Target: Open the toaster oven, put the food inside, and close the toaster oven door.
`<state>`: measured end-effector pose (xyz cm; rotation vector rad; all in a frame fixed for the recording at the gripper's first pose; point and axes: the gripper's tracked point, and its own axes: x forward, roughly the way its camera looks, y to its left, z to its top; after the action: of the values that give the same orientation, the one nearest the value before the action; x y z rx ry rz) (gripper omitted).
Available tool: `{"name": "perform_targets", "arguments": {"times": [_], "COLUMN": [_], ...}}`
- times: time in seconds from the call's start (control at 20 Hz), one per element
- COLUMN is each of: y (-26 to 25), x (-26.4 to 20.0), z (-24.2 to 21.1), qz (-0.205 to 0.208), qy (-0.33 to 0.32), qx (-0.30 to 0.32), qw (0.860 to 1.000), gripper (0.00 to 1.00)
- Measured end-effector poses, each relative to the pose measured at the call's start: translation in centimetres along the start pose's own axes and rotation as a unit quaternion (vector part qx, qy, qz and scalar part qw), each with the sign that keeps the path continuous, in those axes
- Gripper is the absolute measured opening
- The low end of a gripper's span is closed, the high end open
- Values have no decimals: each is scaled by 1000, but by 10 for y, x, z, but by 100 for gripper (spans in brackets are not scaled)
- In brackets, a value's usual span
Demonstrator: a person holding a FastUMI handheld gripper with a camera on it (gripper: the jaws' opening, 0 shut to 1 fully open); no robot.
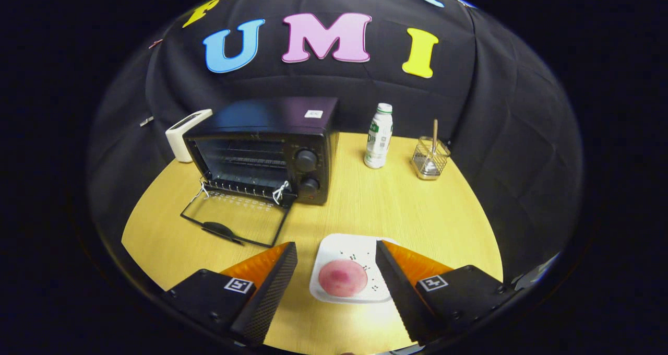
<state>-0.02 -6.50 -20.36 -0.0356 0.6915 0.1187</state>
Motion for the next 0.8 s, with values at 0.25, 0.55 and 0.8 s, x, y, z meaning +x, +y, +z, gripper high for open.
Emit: {"name": "perform_targets", "arguments": {"times": [0.25, 0.55, 0.8], "y": [-53, -87, -109], "x": [11, 44, 74], "z": [-34, -85, -101], "qz": [-16, -3, 0], "qy": [52, 158, 209], "qx": [28, 47, 49], "qw": [998, 986, 977], "gripper": [99, 100, 100]}}
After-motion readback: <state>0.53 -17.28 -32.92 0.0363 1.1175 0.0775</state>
